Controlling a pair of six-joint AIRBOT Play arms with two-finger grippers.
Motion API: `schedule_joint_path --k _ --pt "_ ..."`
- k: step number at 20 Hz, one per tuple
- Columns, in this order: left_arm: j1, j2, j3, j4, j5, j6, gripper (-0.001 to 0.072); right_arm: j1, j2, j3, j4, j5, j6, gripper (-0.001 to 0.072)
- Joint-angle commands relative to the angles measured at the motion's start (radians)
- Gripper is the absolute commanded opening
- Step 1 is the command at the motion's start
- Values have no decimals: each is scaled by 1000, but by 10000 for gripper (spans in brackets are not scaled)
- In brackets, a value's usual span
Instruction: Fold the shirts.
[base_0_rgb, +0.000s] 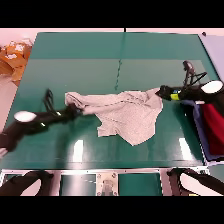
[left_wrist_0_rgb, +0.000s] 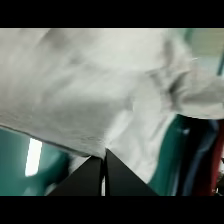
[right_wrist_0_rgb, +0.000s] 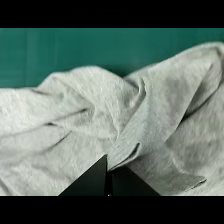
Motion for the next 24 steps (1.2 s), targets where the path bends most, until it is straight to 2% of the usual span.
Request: schedule_joint_path --k 1,4,8,13,18,22,24 --pt "152 126 334 277 -230 -130 15 -42 38 177 -3 58 4 5" --pt "196 135 760 358 -370 -167 15 -92 123 454 -3 104 12 4" --pt "197 135 1233 367 -410 -168 16 -184 226 821 -3 110 114 6" --pt "197 135 1601 482 -499 -232 16 -292 328 1116 -4 87 159 6" --pt "197 135 1637 652 -533 -266 16 -305 395 1138 -32 -45 158 6" --pt "197 121 1501 788 -530 -284 16 -305 358 1130 -45 -48 157 7" --pt "197 69 1447 792 -541 -291 16 -304 324 1102 -31 -29 151 7"
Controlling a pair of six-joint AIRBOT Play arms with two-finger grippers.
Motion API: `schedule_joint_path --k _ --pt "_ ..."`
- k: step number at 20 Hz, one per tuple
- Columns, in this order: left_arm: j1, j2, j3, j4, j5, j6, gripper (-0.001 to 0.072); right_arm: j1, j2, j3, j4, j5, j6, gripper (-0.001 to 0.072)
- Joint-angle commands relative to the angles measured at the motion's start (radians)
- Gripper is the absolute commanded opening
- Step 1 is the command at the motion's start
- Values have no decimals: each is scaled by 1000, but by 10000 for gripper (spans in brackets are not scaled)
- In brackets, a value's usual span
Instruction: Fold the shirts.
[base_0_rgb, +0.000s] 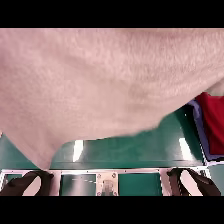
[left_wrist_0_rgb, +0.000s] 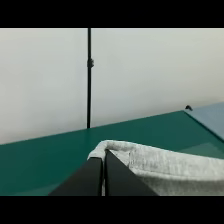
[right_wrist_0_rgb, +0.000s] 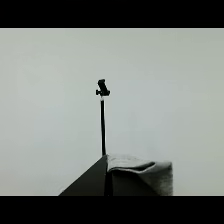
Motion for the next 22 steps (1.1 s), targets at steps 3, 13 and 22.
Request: schedule_joint_path --k 3,13,22 --pt "0 -204 -73 55 -58 -22 16 -1 -107 -86 38 95 -5 6" --pt "-50 -885 -72 -8 11 119 16 251 -608 -446 34 -11 -129 7" --pt "-107 -1099 -71 -116 349 119 155 309 -926 -445 33 -140 -110 241"
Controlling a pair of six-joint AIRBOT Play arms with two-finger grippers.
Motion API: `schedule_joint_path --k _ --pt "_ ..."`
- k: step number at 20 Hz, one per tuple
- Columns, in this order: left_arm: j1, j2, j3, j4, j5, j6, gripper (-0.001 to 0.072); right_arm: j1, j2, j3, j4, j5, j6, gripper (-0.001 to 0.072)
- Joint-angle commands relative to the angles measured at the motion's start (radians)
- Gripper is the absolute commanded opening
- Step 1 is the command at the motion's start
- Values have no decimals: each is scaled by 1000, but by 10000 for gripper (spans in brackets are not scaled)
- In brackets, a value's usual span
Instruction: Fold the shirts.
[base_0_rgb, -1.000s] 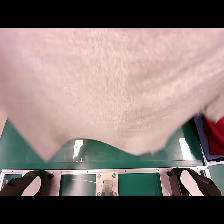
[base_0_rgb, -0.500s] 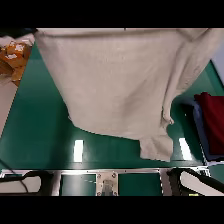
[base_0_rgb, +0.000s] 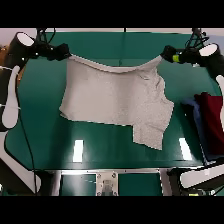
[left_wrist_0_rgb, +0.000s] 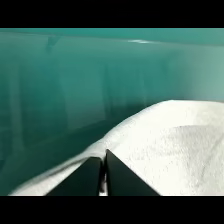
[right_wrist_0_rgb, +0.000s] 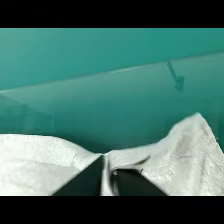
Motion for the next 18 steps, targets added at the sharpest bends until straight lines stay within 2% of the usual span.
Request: schedule_joint_path --k 1,3,4,5,6,7,8,12,14,15,16,17,18 --pt "2 -36 5 -10 26 3 655 -12 -51 -1 -3 -7 6 476" --pt "42 -27 48 -3 -117 -14 656 -71 -19 12 -3 73 10 470" --pt "76 -24 82 -3 -219 -14 656 -119 7 16 -3 137 10 406" --pt "113 -15 101 -3 -301 -14 616 -166 34 16 -2 201 10 313" --pt "154 5 101 -3 -371 -13 342 -216 57 15 -2 279 11 209" --pt "190 23 100 -3 -431 -11 10 -261 77 12 -2 356 17 63" --pt "224 39 99 -3 -481 -14 15 -301 97 -1 -2 426 18 8" --pt "277 109 17 71 -633 -21 14 -391 241 -241 -11 530 33 7" --pt "277 186 -126 118 -645 14 15 -428 361 -443 -89 536 58 8" --pt "280 234 -222 89 -620 44 14 -452 415 -537 -158 537 105 24" --pt "286 286 -340 42 -585 84 15 -481 462 -636 -220 536 163 209" --pt "294 332 -455 -7 -562 127 14 -508 491 -722 -233 536 178 340" --pt "307 378 -579 -45 -549 172 15 -534 500 -799 -227 535 162 344"
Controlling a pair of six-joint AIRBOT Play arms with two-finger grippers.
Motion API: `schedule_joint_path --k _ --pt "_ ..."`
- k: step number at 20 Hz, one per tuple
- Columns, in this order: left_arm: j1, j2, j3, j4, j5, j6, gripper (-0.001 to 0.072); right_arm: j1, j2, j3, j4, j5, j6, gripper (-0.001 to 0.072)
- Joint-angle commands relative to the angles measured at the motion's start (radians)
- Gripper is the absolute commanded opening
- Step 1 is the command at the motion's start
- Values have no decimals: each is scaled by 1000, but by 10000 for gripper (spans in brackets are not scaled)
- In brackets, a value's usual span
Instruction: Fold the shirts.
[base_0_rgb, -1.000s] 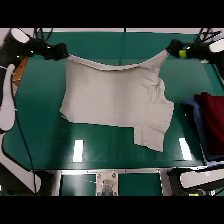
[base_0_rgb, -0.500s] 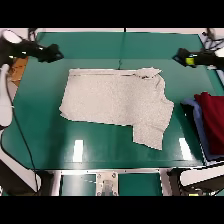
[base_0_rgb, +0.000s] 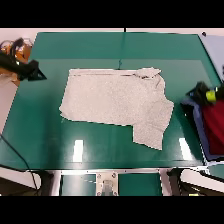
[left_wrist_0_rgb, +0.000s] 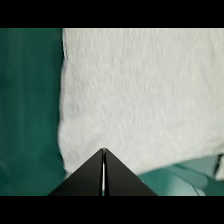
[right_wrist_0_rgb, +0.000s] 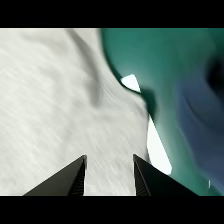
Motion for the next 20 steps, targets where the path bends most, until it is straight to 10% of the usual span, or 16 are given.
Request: schedule_joint_path --k 1,10,11,12,14,15,17,20 --pt "44 151 -371 -98 25 148 15 -80 90 -288 -82 18 29 344" --pt "287 237 -715 -272 43 254 19 -48 -43 -478 392 -279 -340 348" --pt "286 237 -715 -276 42 255 79 -32 -87 -475 433 -280 -371 348" --pt "287 237 -715 -283 41 253 399 -19 -122 -476 457 -277 -390 347" --pt "287 237 -715 -288 41 246 484 2 -169 -475 461 -266 -397 347" --pt "287 237 -715 -287 42 247 484 1 -171 -471 458 -260 -397 320" --pt "287 237 -713 -276 68 247 485 -26 -170 -429 441 -213 -397 39" --pt "286 237 -716 -177 92 242 485 -69 -170 -340 394 -140 -390 8"
